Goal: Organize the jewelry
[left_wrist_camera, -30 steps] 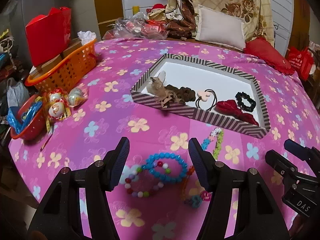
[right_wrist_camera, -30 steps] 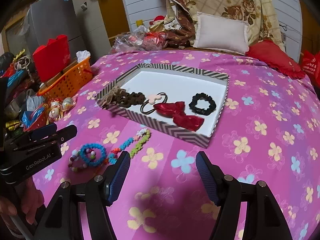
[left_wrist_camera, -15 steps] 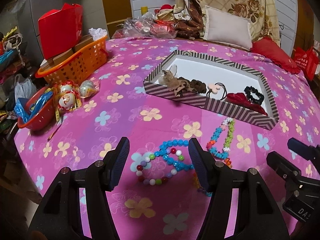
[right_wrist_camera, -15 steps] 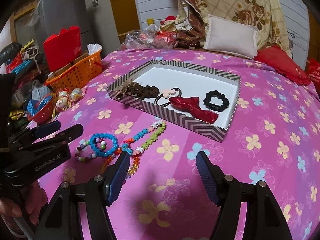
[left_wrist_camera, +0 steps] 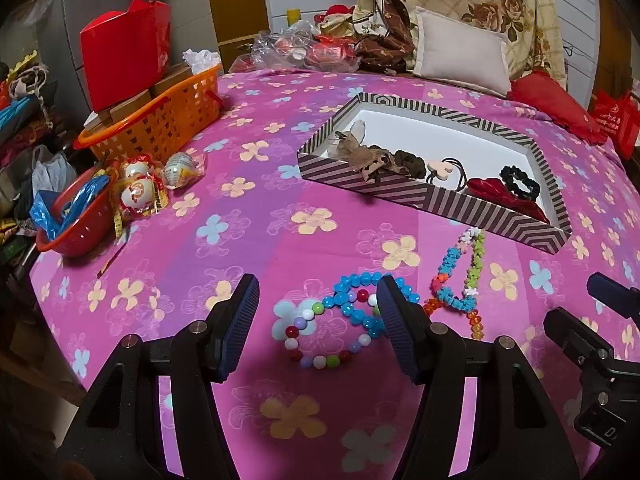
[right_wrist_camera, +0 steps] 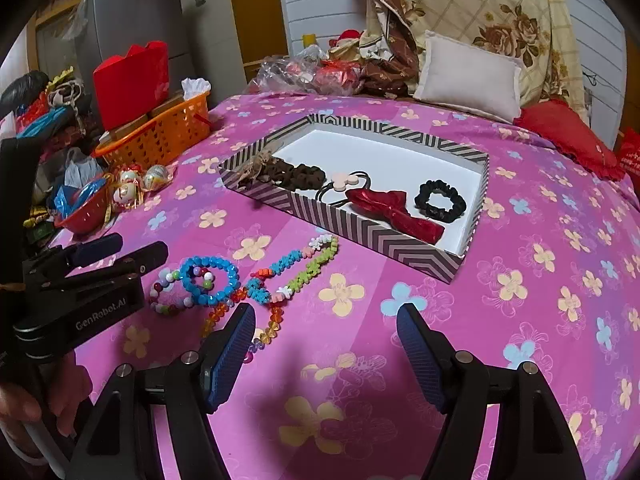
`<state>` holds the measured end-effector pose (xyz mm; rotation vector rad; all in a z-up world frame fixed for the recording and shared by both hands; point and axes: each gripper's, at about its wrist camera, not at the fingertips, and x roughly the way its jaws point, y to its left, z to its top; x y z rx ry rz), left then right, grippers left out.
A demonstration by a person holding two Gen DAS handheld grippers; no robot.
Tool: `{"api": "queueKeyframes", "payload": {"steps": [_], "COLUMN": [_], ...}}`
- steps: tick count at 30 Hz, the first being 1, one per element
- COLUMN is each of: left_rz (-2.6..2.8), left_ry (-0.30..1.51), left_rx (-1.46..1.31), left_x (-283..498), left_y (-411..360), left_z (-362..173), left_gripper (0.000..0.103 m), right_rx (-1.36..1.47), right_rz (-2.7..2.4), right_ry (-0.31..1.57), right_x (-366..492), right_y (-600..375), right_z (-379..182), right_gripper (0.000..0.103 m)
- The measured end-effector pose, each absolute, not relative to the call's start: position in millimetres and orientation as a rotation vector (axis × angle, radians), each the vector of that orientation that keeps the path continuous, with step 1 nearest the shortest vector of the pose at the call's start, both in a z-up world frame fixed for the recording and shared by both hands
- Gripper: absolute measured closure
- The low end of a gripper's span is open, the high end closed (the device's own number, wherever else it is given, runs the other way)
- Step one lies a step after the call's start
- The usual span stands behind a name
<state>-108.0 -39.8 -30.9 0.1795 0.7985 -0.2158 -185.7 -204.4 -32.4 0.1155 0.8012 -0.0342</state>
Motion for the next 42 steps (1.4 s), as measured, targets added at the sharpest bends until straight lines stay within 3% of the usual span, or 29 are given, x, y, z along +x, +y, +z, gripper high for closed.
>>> {"api": "queueKeyframes", "payload": {"steps": [24, 42], "left_rz": [-0.217, -0.232], "left_ry": [0.823, 1.038], "left_rx": [0.135, -0.087], "left_x": [-101.2, -66.0], "left_y": [-18.5, 23.3], "left_z": [-31.5, -54.6], "left_gripper": [0.042, 0.042], "right_rx": [0.099, 0.092], "right_rz": [-0.023, 0.008], "right_ry": [0.835, 0.879], "right_x": [-183.1, -176.4], "right_y": [-198.6, -193.1], "right_z": [-39.9, -53.8], "right_gripper": [0.032, 0.032]}}
